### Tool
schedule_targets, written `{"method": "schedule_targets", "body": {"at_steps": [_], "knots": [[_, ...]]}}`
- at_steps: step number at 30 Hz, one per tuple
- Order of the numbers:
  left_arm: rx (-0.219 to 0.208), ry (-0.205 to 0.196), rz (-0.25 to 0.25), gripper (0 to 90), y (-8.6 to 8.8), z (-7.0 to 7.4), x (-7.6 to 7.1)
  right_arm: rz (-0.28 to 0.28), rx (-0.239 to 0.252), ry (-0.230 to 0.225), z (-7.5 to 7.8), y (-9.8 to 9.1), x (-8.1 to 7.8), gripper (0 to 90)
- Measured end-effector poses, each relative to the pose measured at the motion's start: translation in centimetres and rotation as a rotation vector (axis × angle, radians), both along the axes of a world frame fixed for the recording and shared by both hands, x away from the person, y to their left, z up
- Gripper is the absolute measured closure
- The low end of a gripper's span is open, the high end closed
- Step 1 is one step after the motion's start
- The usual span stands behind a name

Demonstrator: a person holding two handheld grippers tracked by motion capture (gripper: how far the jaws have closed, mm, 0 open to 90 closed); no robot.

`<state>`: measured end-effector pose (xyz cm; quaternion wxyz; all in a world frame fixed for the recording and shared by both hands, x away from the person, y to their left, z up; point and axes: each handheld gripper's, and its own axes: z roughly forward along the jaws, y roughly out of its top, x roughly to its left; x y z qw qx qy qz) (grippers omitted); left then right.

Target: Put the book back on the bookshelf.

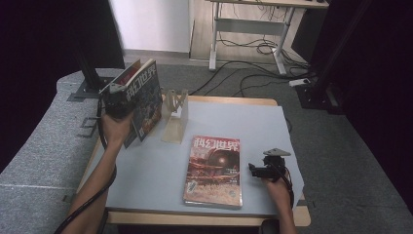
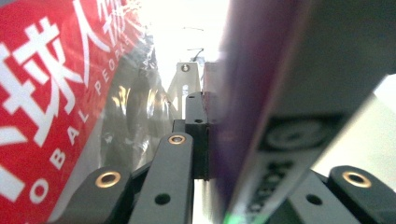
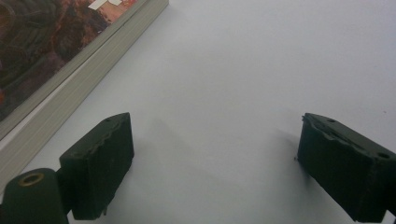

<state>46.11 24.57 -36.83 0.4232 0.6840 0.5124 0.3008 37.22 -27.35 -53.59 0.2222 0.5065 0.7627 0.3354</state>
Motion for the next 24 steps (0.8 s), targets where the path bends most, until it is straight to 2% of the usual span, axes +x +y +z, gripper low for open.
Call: {"method": "schedule_targets", "body": {"at_steps": [4, 5, 7, 9, 14, 19, 22, 24], "knots": [[0.024, 0.014, -0.005, 83.1, -0.6, -1.2, 0.0, 0.001, -0.001, -0.001, 0.0, 0.0, 0.0, 10.2], [0.025, -0.004, 0.003, 83.1, -0.6, -1.5, -0.2, 0.001, 0.0, -0.001, 0.0, 0.0, 0.0, 10.3], [0.012, -0.007, -0.003, 83.0, -0.6, -1.5, -0.3, 0.0, 0.0, 0.0, 0.0, 0.0, 0.0, 10.2], [0.021, -0.003, -0.006, 82.9, -0.7, -1.5, -0.3, 0.0, 0.0, 0.0, 0.0, 0.0, 0.0, 10.2], [0.008, 0.004, -0.018, 81.7, -0.7, -1.6, -0.3, 0.001, -0.001, -0.001, 0.0, 0.0, 0.0, 10.2], [0.009, 0.022, -0.013, 72.6, -0.7, -2.0, -0.2, 0.0, 0.0, 0.001, 0.0, 0.0, 0.0, 10.2], [0.009, 0.029, -0.017, 64.1, -0.4, -2.1, -0.3, 0.0, 0.0, 0.0, 0.0, 0.0, 0.0, 10.2], [0.005, 0.034, -0.019, 62.2, -0.2, -2.2, -0.3, 0.0, 0.0, 0.0, 0.0, 0.0, 0.0, 10.2]]}}
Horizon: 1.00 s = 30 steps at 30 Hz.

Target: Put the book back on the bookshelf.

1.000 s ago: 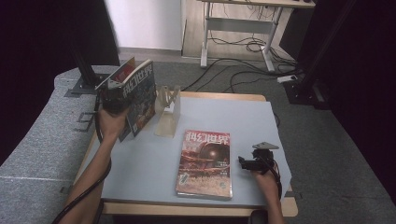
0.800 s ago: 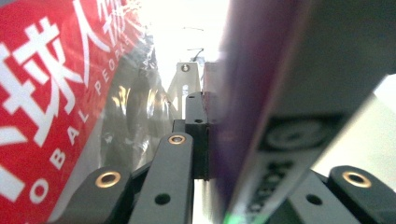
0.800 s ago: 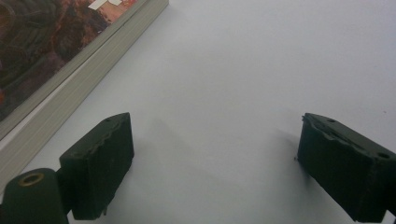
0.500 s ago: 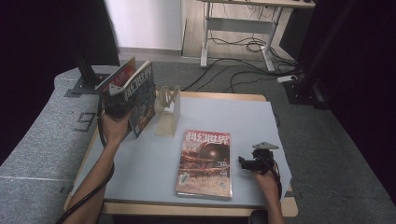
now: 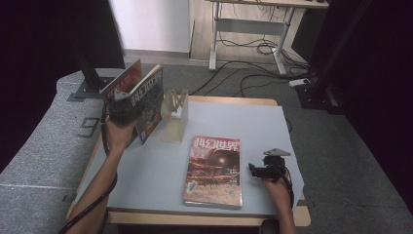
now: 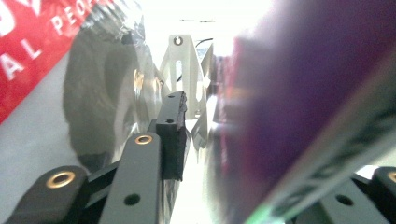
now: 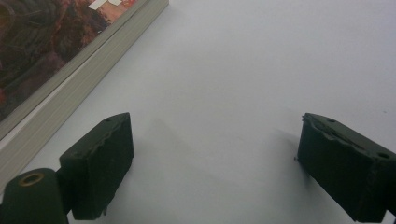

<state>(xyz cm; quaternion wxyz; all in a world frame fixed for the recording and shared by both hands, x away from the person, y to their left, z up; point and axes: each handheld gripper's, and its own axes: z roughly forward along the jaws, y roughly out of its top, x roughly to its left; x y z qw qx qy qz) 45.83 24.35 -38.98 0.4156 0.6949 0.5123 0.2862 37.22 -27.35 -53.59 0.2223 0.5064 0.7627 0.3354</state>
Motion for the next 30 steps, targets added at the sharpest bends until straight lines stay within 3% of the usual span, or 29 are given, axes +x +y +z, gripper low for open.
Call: {"method": "schedule_targets", "body": {"at_steps": [5, 9, 13, 17, 20, 30], "knots": [[0.002, 0.001, -0.006, 59.6, 0.3, 0.3, -0.2, 0.0, 0.0, 0.0, 0.0, 0.0, 0.0, 10.2], [-0.032, 0.015, -0.015, 74.1, 0.5, 0.4, -0.2, 0.0, 0.0, 0.0, 0.0, 0.0, 0.0, 10.2], [-0.033, 0.02, 0.014, 78.8, 0.7, 0.5, -0.1, 0.0, 0.0, 0.0, 0.0, 0.0, 0.0, 10.2], [-0.034, 0.011, 0.057, 74.4, 1.1, 0.6, -0.2, 0.0, 0.0, 0.0, 0.0, 0.0, 0.0, 10.2], [-0.015, 0.007, 0.059, 69.8, 1.2, 0.7, -0.3, 0.0, 0.0, 0.0, 0.0, 0.0, 0.0, 10.2], [-0.023, 0.01, 0.032, 59.4, 1.3, 0.6, -0.4, 0.0, 0.0, 0.001, 0.0, 0.0, 0.0, 10.2]]}}
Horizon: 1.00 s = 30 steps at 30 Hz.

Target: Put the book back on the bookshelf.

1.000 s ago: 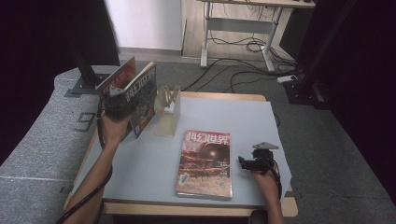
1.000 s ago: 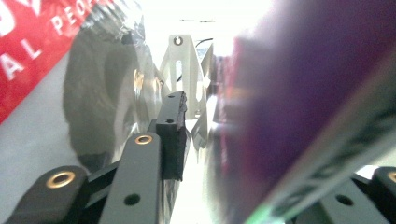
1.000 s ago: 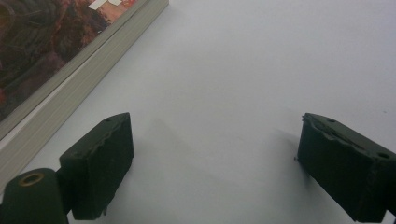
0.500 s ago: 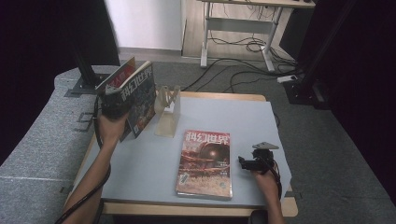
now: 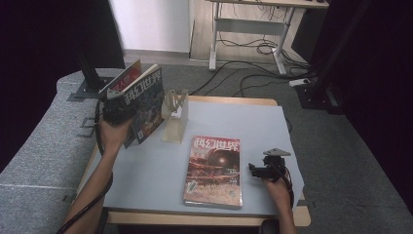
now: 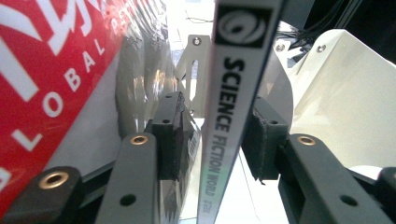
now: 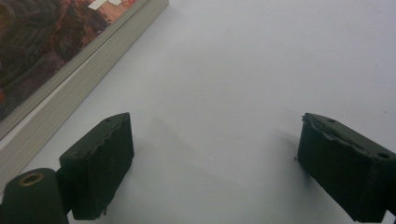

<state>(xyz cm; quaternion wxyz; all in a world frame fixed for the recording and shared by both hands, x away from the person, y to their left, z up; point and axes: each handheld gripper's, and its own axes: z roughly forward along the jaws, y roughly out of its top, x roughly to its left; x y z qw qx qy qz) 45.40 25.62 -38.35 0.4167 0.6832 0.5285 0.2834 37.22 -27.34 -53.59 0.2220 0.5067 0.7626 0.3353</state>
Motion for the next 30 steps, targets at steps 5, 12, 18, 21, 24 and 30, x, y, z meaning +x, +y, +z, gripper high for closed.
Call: {"method": "schedule_targets", "body": {"at_steps": [5, 12, 18, 21, 24, 30], "knots": [[-0.001, -0.002, -0.009, 55.5, -0.1, -0.1, -0.1, 0.0, 0.0, 0.0, 0.0, 0.0, 0.0, 10.2], [-0.002, -0.008, -0.016, 49.8, -0.2, 0.1, -0.6, 0.0, -0.001, -0.001, 0.0, 0.0, 0.0, 10.2], [0.015, -0.006, -0.047, 42.8, -0.1, 0.6, -1.6, 0.0, -0.001, -0.001, 0.0, 0.0, 0.0, 10.2], [0.016, 0.004, -0.062, 40.3, 0.1, 0.7, -2.1, 0.0, -0.001, -0.001, 0.0, 0.0, 0.0, 10.2], [0.013, 0.014, -0.084, 37.4, 0.2, 0.9, -2.7, 0.0, -0.001, -0.001, 0.0, 0.0, 0.0, 10.2], [0.025, 0.026, -0.13, 30.9, 0.1, 0.9, -4.3, 0.0, -0.001, 0.0, 0.0, 0.0, 0.0, 10.2]]}}
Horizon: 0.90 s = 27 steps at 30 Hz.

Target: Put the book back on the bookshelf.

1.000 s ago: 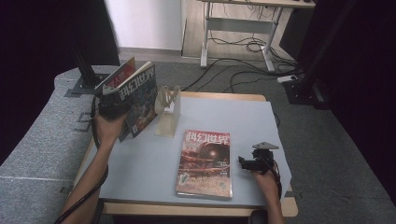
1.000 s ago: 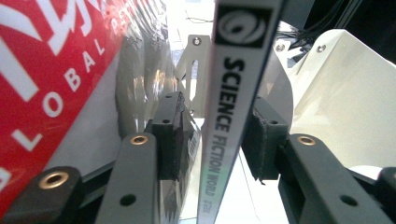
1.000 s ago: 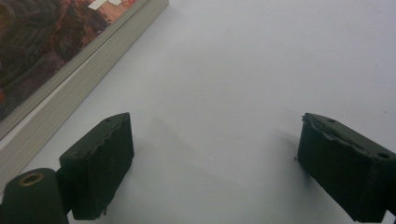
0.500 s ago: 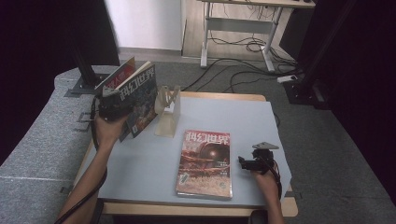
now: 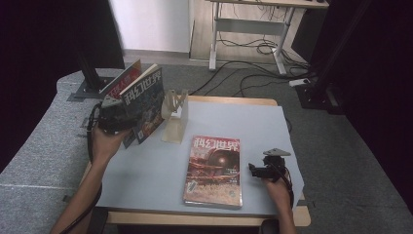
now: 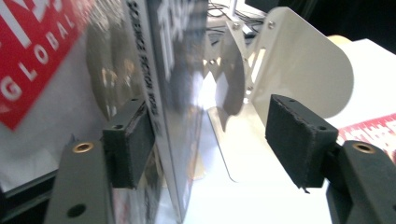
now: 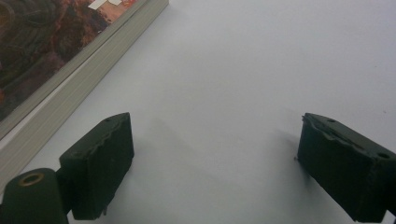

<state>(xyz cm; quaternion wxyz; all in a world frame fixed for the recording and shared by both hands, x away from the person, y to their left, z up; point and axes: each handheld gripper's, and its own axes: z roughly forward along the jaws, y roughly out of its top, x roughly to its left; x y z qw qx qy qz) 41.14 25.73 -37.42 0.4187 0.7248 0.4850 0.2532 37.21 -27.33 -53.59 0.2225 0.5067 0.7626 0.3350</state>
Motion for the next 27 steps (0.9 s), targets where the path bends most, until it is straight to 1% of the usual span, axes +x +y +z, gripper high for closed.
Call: {"method": "schedule_targets", "body": {"at_steps": [5, 8, 12, 15, 18, 19, 22, 27], "knots": [[0.011, 0.026, -0.041, 22.6, -0.4, -0.2, -1.3, 0.0, -0.001, 0.0, 0.0, 0.0, 0.0, 10.2], [0.012, 0.04, -0.059, 20.4, -0.6, -0.4, -2.0, 0.001, -0.001, -0.001, 0.0, 0.0, 0.0, 10.3], [0.029, 0.05, -0.082, 16.3, -1.0, -0.9, -2.8, 0.001, -0.002, -0.001, 0.0, 0.0, 0.0, 10.2], [0.023, 0.062, -0.108, 14.9, -1.2, -1.3, -3.3, 0.001, -0.002, -0.002, 0.0, 0.0, 0.0, 10.3], [0.02, 0.065, -0.13, 14.2, -1.4, -2.0, -3.7, 0.001, -0.002, -0.002, 0.0, 0.0, 0.0, 10.3], [0.019, 0.072, -0.137, 13.7, -1.7, -2.5, -3.9, 0.001, -0.003, -0.002, 0.0, 0.0, 0.0, 10.2], [0.028, 0.081, -0.157, 9.5, -2.1, -3.5, -4.1, 0.001, -0.003, -0.002, 0.0, 0.0, 0.0, 10.2], [0.044, 0.089, -0.214, 1.3, -3.0, -5.6, -4.4, 0.0, -0.004, -0.003, 0.0, 0.0, 0.0, 10.3]]}}
